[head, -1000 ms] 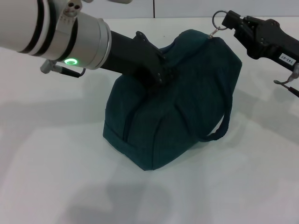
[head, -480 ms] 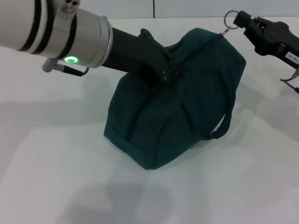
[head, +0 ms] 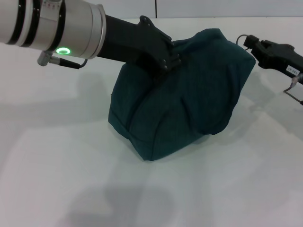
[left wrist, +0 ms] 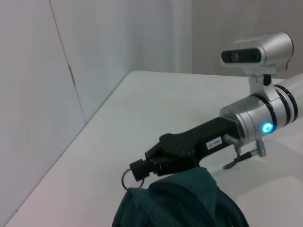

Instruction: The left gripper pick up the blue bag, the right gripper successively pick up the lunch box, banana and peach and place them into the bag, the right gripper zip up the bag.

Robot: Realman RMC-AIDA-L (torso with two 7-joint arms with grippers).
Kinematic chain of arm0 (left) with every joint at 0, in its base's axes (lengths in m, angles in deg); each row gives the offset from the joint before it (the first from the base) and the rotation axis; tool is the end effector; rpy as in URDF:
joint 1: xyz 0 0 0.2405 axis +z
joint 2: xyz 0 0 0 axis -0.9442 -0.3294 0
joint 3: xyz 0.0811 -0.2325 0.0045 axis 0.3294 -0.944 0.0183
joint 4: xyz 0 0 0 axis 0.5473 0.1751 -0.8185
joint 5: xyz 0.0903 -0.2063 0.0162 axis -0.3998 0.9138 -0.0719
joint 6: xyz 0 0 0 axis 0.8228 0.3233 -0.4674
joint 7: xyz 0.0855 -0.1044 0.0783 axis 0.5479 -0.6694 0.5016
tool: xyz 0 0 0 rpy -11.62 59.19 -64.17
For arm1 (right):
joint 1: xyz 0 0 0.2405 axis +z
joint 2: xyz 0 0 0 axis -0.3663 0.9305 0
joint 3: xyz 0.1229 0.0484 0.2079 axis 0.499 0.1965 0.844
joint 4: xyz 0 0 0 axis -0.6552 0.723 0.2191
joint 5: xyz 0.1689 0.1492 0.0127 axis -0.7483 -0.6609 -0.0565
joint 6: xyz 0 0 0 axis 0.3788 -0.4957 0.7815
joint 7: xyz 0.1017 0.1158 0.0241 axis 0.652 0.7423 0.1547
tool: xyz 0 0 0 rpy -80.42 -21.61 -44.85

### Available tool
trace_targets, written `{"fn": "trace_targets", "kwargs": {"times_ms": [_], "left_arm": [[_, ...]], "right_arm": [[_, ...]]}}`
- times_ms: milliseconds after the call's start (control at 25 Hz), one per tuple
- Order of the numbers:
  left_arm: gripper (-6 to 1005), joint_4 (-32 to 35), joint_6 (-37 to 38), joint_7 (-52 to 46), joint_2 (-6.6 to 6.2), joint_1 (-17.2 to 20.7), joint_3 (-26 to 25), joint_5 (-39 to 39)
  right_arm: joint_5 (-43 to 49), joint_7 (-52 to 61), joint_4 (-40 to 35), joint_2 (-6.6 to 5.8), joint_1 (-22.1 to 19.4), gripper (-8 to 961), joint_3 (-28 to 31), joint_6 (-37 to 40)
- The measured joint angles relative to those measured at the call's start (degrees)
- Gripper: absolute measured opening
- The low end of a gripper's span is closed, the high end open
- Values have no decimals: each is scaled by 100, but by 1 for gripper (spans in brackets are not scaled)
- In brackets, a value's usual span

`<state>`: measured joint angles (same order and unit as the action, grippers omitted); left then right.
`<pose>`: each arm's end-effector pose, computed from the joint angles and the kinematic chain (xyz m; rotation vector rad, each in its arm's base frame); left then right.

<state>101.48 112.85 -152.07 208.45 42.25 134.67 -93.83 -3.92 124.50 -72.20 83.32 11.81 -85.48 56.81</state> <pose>-0.0623 0.3431 0.0185 -2.8286 -0.1848 -0.2104 0.2639 0.3975 -0.0141 -2.1369 0.8236 1.0120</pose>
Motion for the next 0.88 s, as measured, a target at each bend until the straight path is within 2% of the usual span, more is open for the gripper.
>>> {"fn": "trace_targets", "kwargs": {"times_ms": [160,360,680,720,880], "left_arm": [[45,-122,-66,68,11,11,-28,21],[48,-412,-258,119,21,43,-234,183],[76,-1246,-638,495,20,84,-712,1027],[80,-1460,-683,543,12,109,-864,1280],[94,-1550,-684,595,7,249,-993,1538]], "right_arm": [[-34,12,47,13,18,1,4,-23],[-72,-28,-33,-10,-92,2,40,454],[-286,-483,-288,-34,-585,212,156,1052],[-293,-502,-291,-45,-635,251,186,1095],[-293,-569,-413,-70,-797,406,202,1273]]}}
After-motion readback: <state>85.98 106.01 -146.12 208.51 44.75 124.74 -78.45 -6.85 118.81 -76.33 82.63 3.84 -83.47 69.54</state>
